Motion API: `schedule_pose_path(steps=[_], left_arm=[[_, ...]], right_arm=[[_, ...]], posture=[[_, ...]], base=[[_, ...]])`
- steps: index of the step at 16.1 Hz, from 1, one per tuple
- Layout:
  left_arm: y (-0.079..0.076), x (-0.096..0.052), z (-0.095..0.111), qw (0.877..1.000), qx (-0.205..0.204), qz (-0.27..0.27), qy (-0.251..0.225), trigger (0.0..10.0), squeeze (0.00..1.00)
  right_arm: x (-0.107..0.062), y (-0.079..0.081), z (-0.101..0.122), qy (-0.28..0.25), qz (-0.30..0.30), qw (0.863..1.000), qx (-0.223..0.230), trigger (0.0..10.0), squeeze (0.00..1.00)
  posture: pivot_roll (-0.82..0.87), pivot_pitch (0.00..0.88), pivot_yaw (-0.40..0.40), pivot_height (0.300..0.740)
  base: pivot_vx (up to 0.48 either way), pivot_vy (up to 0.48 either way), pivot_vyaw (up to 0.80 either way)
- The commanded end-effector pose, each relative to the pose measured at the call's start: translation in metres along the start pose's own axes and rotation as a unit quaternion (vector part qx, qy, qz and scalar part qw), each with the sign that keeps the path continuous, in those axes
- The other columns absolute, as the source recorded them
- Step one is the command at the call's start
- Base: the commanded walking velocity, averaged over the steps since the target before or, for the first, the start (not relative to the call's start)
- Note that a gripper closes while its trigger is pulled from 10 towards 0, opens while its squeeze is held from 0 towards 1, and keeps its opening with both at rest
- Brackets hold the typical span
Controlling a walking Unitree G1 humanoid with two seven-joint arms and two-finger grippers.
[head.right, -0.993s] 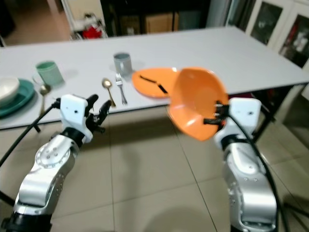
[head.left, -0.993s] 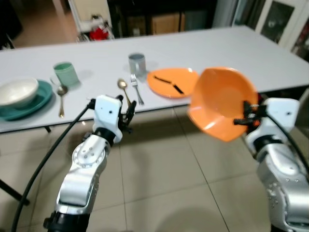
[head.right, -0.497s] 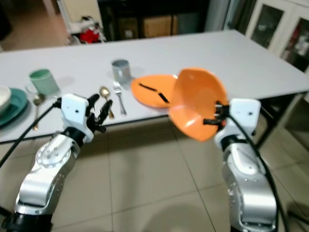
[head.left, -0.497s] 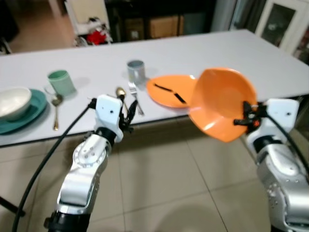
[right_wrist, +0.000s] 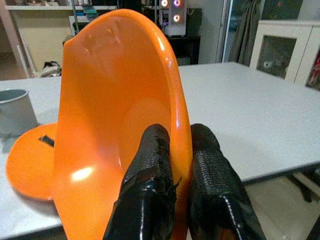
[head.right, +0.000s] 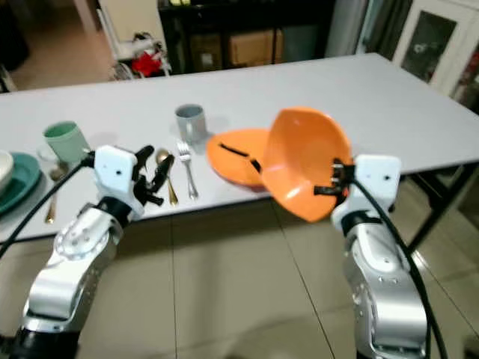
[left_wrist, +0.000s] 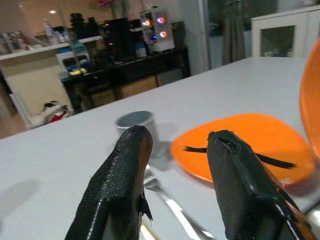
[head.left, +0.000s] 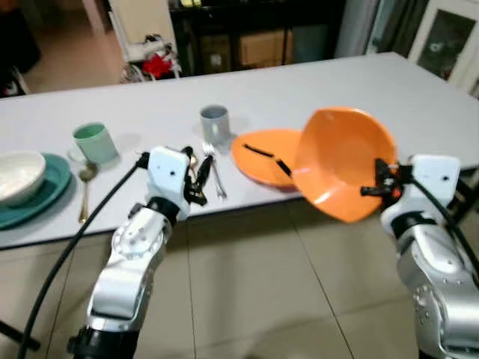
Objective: Setting the table
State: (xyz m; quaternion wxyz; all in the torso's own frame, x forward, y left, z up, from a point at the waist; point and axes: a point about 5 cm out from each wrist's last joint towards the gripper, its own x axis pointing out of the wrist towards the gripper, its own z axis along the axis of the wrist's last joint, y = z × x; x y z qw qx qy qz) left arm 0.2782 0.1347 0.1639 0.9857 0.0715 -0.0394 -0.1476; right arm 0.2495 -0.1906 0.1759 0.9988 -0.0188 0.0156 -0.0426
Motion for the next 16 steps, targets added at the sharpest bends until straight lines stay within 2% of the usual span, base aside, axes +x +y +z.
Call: schedule_pose_path(steps=[1, 16], left_arm=[[0.0073, -0.0015, 0.0019, 1.0, 0.006, 0.009, -0.001, 10.0, 0.0], [0.0061, 0.0012, 0.0031, 1.0, 0.008, 0.005, -0.002, 10.0, 0.0]], right_arm=[[0.0001, 0.0095, 0.0092, -0.025, 0.023, 0.999, 0.01, 10.0, 0.0], [0.0029, 0.0077, 0.0105, -0.026, 0.023, 0.999, 0.011, 10.0, 0.0]], posture=[[0.05, 0.0, 0.036, 0.74], [0.05, 0.0, 0.036, 0.74]], base=[[0.36, 0.0, 0.0], [0.361, 0.0, 0.0]])
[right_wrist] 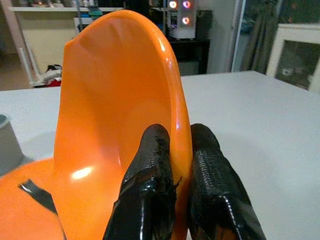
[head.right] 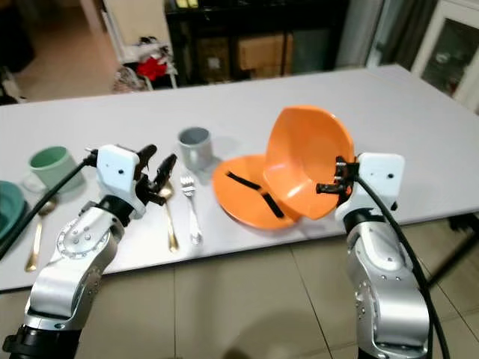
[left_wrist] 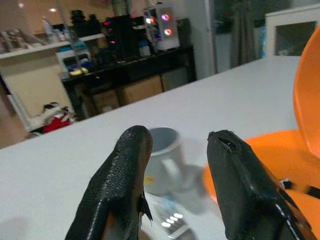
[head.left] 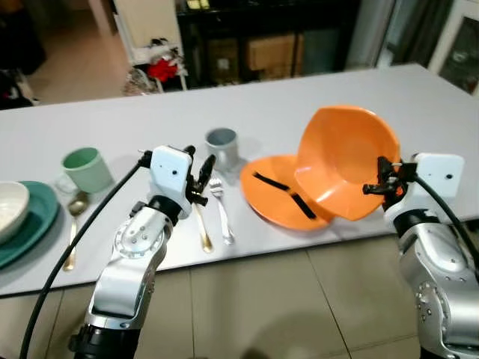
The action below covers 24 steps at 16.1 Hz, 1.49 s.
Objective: Setting the table
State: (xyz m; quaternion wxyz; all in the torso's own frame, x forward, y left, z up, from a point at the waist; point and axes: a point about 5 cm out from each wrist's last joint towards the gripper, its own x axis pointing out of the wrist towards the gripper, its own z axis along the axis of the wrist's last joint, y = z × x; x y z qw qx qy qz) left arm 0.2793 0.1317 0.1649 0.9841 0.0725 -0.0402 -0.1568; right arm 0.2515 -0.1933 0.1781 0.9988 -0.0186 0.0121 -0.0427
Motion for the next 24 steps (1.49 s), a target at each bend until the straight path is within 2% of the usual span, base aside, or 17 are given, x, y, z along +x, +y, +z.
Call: schedule_pose_path(steps=[1, 10, 12, 15, 16, 17, 18, 19, 21, 22, 24], left_arm=[[0.008, -0.001, 0.002, 1.0, 0.007, 0.013, -0.001, 10.0, 0.0], [0.009, -0.001, 0.003, 1.0, 0.009, 0.014, -0.003, 10.0, 0.0], [0.009, -0.001, 0.007, 1.0, -0.009, 0.014, -0.017, 10.0, 0.0], [0.012, -0.002, 0.011, 1.0, -0.006, -0.002, -0.021, 10.0, 0.0], [0.013, -0.002, 0.012, 1.0, -0.004, -0.016, -0.02, 10.0, 0.0], [0.013, -0.003, 0.013, 1.0, -0.003, -0.021, -0.02, 10.0, 0.0], [0.013, -0.005, 0.015, 0.998, -0.01, -0.052, -0.017, 10.0, 0.0], [0.012, -0.007, 0.016, 0.997, -0.015, -0.074, -0.014, 10.0, 0.0], [0.01, -0.011, 0.016, 0.992, -0.021, -0.122, 0.0, 10.0, 0.0], [0.006, -0.016, 0.014, 0.987, -0.024, -0.157, 0.015, 10.0, 0.0], [0.001, -0.023, 0.01, 0.979, -0.024, -0.2, 0.036, 10.0, 0.0]], right_arm=[[0.001, 0.01, 0.008, -0.022, 0.024, 0.999, 0.011, 10.0, 0.0], [0.002, 0.01, 0.008, -0.022, 0.023, 0.999, 0.017, 10.0, 0.0], [0.002, 0.011, 0.009, -0.02, 0.029, 0.999, 0.026, 10.0, 0.0], [0.008, 0.001, 0.01, -0.005, 0.019, 0.994, 0.111, 10.0, 0.0], [0.011, -0.003, 0.007, 0.014, 0.021, 0.988, 0.151, 10.0, 0.0], [0.012, -0.004, 0.006, 0.02, 0.023, 0.986, 0.161, 10.0, 0.0], [0.014, -0.009, 0.003, 0.039, 0.026, 0.979, 0.199, 10.0, 0.0], [0.014, -0.012, 0.002, 0.05, 0.029, 0.975, 0.214, 10.0, 0.0], [0.014, -0.019, -0.002, 0.086, 0.034, 0.971, 0.221, 10.0, 0.0], [0.013, -0.023, -0.007, 0.124, 0.043, 0.967, 0.219, 10.0, 0.0], [0.009, -0.028, -0.014, 0.165, 0.048, 0.959, 0.227, 10.0, 0.0]], posture=[[0.05, 0.0, 0.035, 0.74], [0.06, 0.0, 0.034, 0.74], [0.06, 0.0, 0.036, 0.74], [0.06, 0.0, 0.04, 0.74], [0.06, 0.0, 0.041, 0.74], [0.06, 0.0, 0.041, 0.74], [0.06, 0.0, 0.04, 0.74], [0.06, 0.0, 0.04, 0.74], [0.06, 0.0, 0.04, 0.74], [0.06, 0.0, 0.039, 0.74], [0.06, 0.0, 0.041, 0.74]], base=[[0.364, 0.0, 0.0], [0.36, 0.0, 0.0], [0.167, 0.0, 0.0], [0.0, 0.0, 0.0], [0.0, 0.0, 0.0], [0.0, 0.0, 0.0], [0.0, 0.0, 0.0], [0.0, 0.0, 0.0], [0.0, 0.0, 0.0], [0.0, 0.0, 0.0], [0.0, 0.0, 0.0]])
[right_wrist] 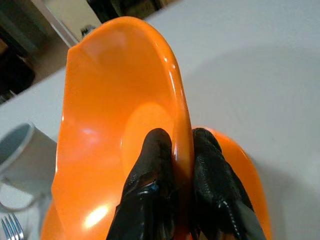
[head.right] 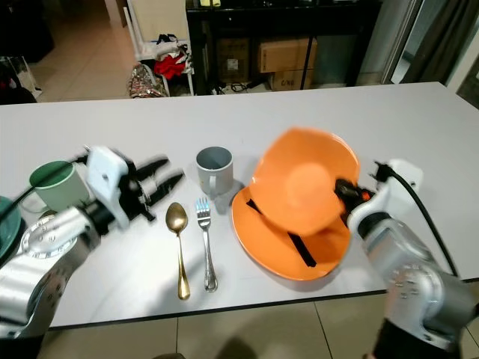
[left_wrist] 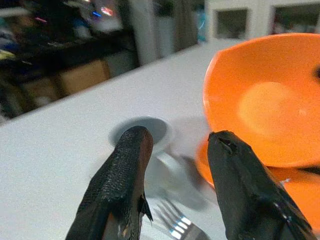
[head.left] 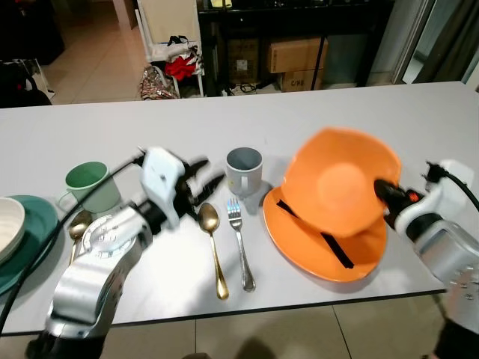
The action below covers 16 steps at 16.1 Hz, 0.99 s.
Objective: Setting the table
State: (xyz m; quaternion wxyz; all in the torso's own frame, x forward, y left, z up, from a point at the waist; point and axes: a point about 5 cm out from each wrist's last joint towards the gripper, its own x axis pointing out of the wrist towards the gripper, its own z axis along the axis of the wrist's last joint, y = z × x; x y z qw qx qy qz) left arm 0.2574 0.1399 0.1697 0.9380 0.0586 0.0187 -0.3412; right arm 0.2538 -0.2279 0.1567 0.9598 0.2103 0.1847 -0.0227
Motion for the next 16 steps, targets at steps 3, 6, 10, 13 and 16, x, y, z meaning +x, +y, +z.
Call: schedule_pose_path(steps=[3, 6, 10, 13, 16], left_arm=[[-0.014, -0.005, -0.002, 0.997, -0.008, -0.07, 0.027, 10.0, 0.0], [-0.02, -0.009, -0.004, 0.994, -0.018, -0.096, 0.043, 10.0, 0.0], [-0.025, -0.02, -0.016, 0.987, -0.035, -0.124, 0.097, 10.0, 0.0], [-0.024, -0.02, -0.015, 0.986, -0.034, -0.127, 0.099, 10.0, 0.0], [-0.023, -0.02, -0.013, 0.986, -0.033, -0.129, 0.101, 10.0, 0.0]], right_arm=[[-0.006, 0.001, -0.004, 0.072, 0.057, 0.993, 0.078, 10.0, 0.0], [-0.008, -0.001, -0.011, 0.102, 0.069, 0.985, 0.12, 10.0, 0.0], [-0.017, -0.016, -0.025, 0.146, 0.057, 0.971, 0.178, 10.0, 0.03], [-0.022, -0.023, -0.03, 0.15, 0.044, 0.97, 0.186, 10.0, 1.0], [-0.028, -0.03, -0.028, 0.141, 0.034, 0.971, 0.188, 10.0, 1.0]], posture=[[0.06, 0.0, 0.047, 0.74], [0.06, 0.0, 0.045, 0.74], [0.06, 0.0, 0.042, 0.74], [0.05, 0.0, 0.05, 0.74], [0.05, 0.0, 0.058, 0.74]], base=[[0.0, 0.0, 0.0], [0.0, 0.0, 0.0], [0.0, 0.0, 0.0], [0.0, 0.0, 0.0], [0.0, 0.0, 0.0]])
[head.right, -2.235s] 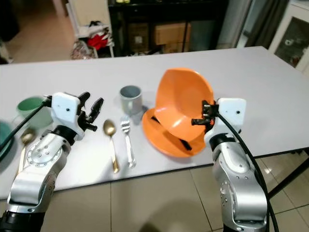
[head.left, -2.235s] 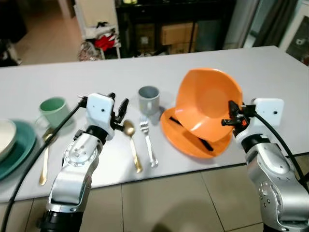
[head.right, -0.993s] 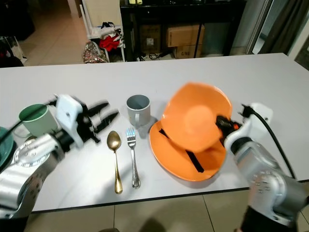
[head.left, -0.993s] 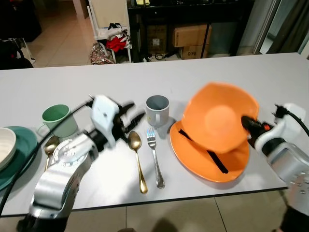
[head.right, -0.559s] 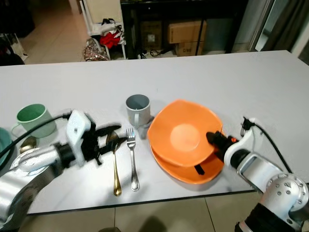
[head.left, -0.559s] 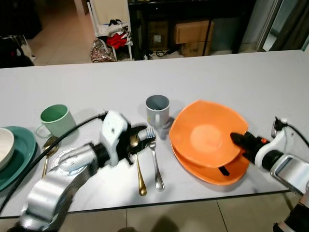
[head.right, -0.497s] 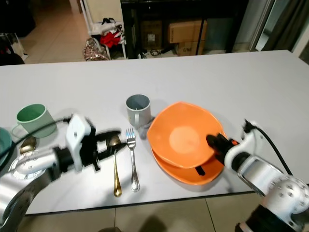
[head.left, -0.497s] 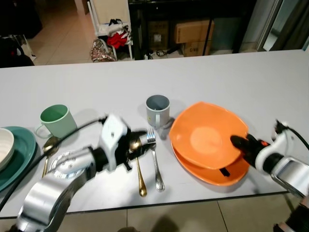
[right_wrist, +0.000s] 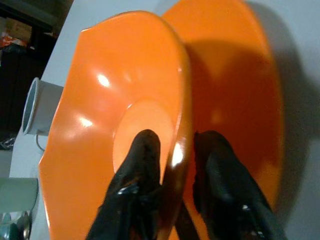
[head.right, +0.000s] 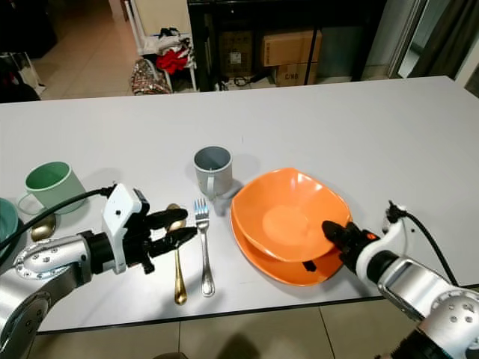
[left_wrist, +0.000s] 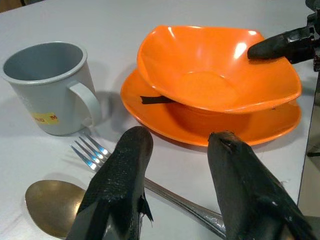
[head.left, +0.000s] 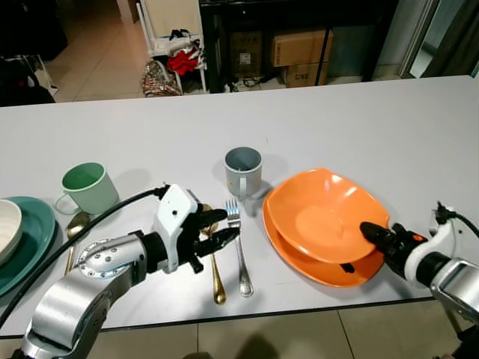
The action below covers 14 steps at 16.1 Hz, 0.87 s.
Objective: Setting the table
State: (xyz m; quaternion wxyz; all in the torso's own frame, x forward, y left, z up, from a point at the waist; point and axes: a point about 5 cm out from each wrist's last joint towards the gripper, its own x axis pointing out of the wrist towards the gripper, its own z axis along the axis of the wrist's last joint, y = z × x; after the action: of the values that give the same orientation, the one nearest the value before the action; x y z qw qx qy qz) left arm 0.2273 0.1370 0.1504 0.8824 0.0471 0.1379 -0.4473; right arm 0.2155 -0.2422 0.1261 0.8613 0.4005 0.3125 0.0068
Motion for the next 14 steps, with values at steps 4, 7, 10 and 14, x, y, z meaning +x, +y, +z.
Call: schedule_pose_path(steps=[4, 7, 10, 14], left_arm=[[0.001, -0.002, 0.007, 1.0, 0.016, 0.0, -0.004, 10.0, 0.0], [0.002, -0.002, 0.009, 1.0, 0.014, 0.002, -0.01, 10.0, 0.0], [0.006, -0.004, 0.015, 0.999, 0.016, 0.016, -0.03, 10.0, 0.0], [0.018, -0.009, 0.03, 0.992, 0.026, 0.089, -0.081, 10.0, 0.0]], right_arm=[[-0.021, -0.003, 0.023, -0.038, -0.009, 0.998, -0.04, 10.0, 1.0], [-0.031, 0.007, 0.038, -0.06, 0.015, 0.995, -0.074, 10.0, 1.0], [-0.044, 0.038, 0.054, -0.096, 0.076, 0.98, -0.155, 10.0, 0.0], [-0.058, 0.077, 0.052, -0.179, 0.116, 0.923, -0.319, 10.0, 0.0]], posture=[[0.04, 0.0, 0.063, 0.74], [0.03, 0.0, 0.066, 0.74], [0.03, 0.0, 0.068, 0.74], [0.03, 0.0, 0.073, 0.74]], base=[[0.0, 0.0, 0.0], [0.0, 0.0, 0.0], [0.0, 0.0, 0.0], [0.0, 0.0, 0.0]])
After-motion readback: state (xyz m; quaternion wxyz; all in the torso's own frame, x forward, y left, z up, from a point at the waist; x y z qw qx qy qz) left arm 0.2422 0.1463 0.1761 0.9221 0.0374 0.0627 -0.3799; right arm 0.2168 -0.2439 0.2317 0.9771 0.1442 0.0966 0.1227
